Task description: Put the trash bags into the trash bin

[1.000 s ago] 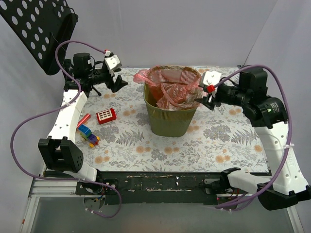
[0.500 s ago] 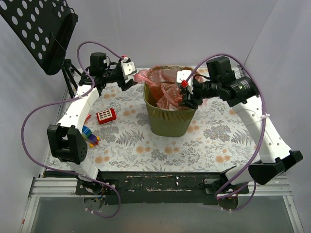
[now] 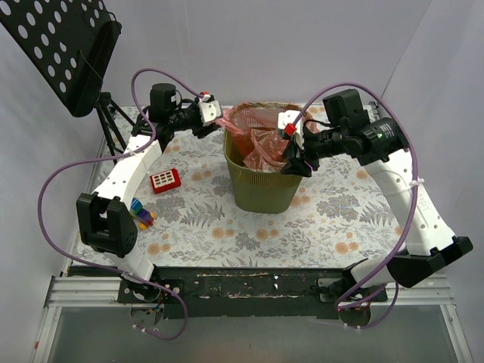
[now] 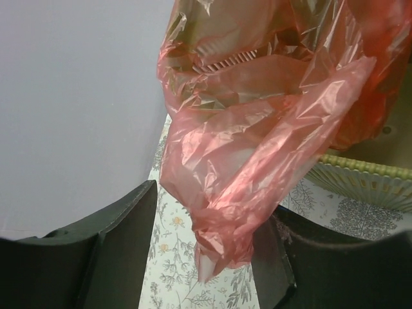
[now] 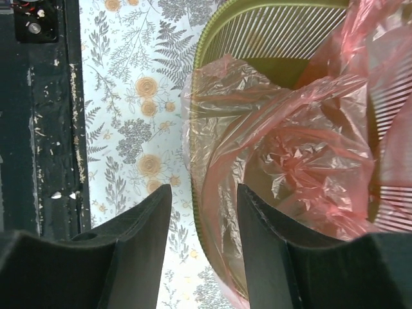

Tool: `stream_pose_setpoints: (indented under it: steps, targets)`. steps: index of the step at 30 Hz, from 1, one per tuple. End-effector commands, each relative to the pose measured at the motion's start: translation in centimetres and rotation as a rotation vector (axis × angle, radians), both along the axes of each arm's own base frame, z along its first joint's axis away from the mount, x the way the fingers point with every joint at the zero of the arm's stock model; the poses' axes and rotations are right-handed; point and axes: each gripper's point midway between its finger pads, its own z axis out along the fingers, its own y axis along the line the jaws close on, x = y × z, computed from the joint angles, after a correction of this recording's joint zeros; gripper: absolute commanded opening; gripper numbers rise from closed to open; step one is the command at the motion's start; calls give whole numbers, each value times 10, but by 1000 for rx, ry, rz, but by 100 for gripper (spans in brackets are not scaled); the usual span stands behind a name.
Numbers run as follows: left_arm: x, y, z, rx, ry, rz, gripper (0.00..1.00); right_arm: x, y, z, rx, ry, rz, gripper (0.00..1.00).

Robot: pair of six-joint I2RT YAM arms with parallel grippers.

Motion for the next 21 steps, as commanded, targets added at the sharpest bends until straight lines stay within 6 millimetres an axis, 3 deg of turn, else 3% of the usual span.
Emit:
stream_pose_setpoints:
  steps: [1, 5, 8, 15, 18, 21]
  targets:
    - [-9, 3, 40, -20, -113, 7, 53, -6, 1, -9, -2, 57, 2, 51]
    - [-12, 3, 46, -29, -122, 3, 50, -7, 2, -18, -15, 100, 7, 48]
    - [-14, 1, 50, -35, -127, -2, 46, -7, 3, -20, -18, 118, 7, 37]
    - [-23, -2, 54, -51, -113, -8, 17, 2, 7, -5, 21, 83, -35, 1]
    - [-29, -2, 55, -56, -110, -6, 0, 2, 9, 6, 55, 66, -46, 1]
    - [-33, 2, 59, -61, -110, 11, 0, -1, 12, 28, 114, 49, -49, 1]
